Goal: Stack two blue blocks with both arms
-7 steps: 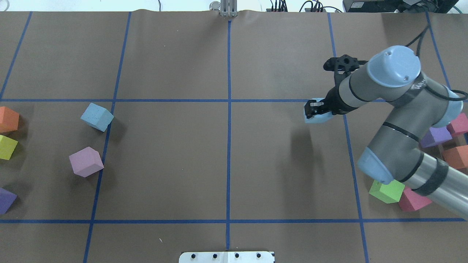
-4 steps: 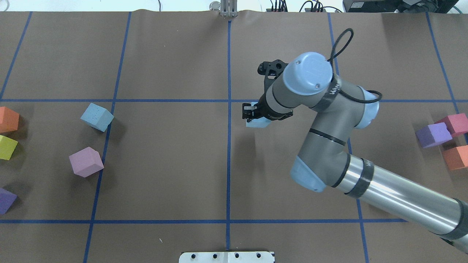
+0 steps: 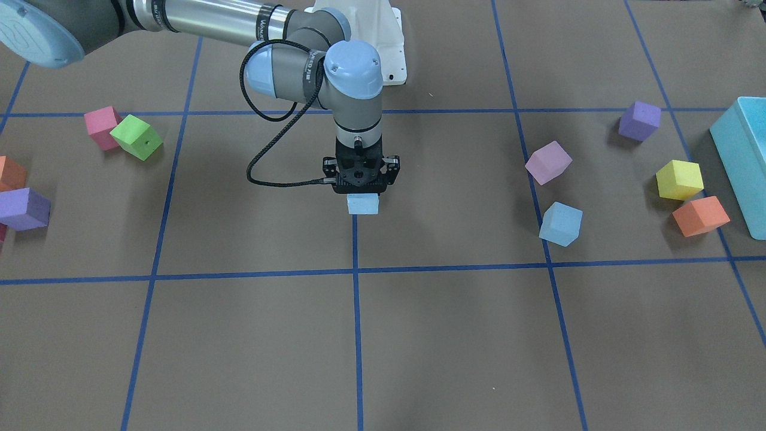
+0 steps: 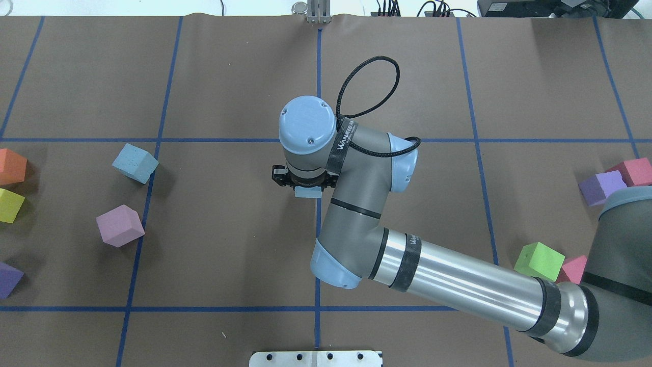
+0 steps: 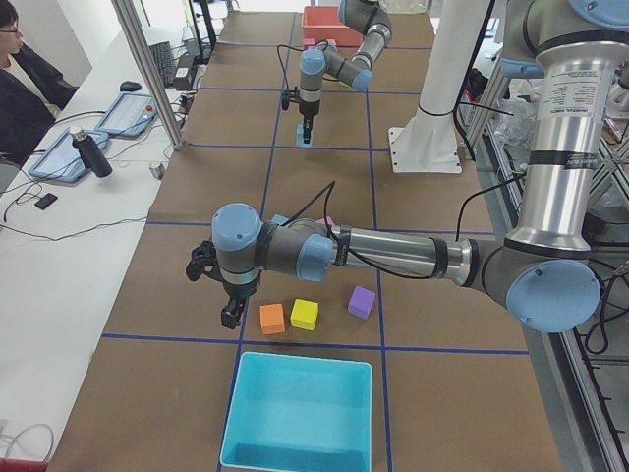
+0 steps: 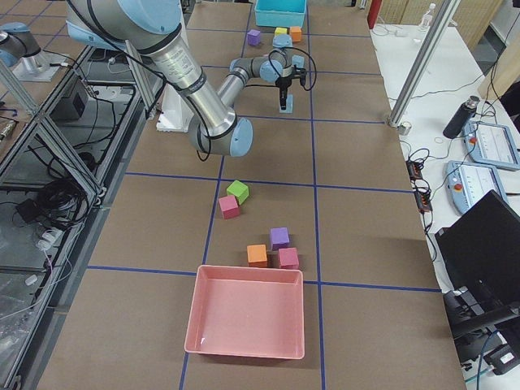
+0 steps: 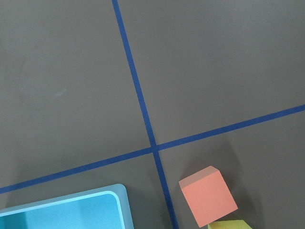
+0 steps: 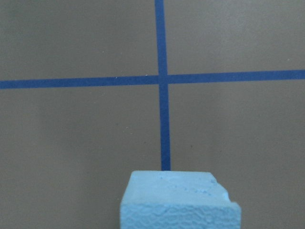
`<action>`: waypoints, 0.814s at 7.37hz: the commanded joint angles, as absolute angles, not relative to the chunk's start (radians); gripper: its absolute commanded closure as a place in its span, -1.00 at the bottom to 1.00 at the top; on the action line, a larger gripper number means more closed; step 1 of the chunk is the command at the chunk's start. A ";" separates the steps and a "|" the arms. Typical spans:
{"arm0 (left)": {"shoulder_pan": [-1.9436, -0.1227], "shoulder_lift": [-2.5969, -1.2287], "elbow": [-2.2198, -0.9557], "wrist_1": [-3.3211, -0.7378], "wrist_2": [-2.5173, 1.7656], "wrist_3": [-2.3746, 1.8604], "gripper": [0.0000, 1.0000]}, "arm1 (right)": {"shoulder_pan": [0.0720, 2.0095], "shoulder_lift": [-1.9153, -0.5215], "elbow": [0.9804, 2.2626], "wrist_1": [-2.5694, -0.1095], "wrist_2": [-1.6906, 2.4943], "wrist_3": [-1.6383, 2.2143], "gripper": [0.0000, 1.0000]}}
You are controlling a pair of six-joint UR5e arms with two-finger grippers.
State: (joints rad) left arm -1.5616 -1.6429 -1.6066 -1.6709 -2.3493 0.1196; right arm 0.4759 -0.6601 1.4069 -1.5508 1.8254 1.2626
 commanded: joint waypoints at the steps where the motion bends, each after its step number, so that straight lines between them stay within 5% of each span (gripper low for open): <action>1: -1.562 -1.643 -1.603 -1.672 -2.350 0.120 -0.96 | 0.457 -0.657 1.388 -1.555 1.816 1.266 0.46; 4: -1.562 -1.643 -1.603 -1.672 -2.350 0.120 -0.96 | 0.459 -0.676 1.387 -1.554 1.818 1.246 0.40; 6: -1.562 -1.643 -1.603 -1.672 -2.350 0.120 -0.96 | 0.459 -0.684 1.388 -1.554 1.816 1.240 0.08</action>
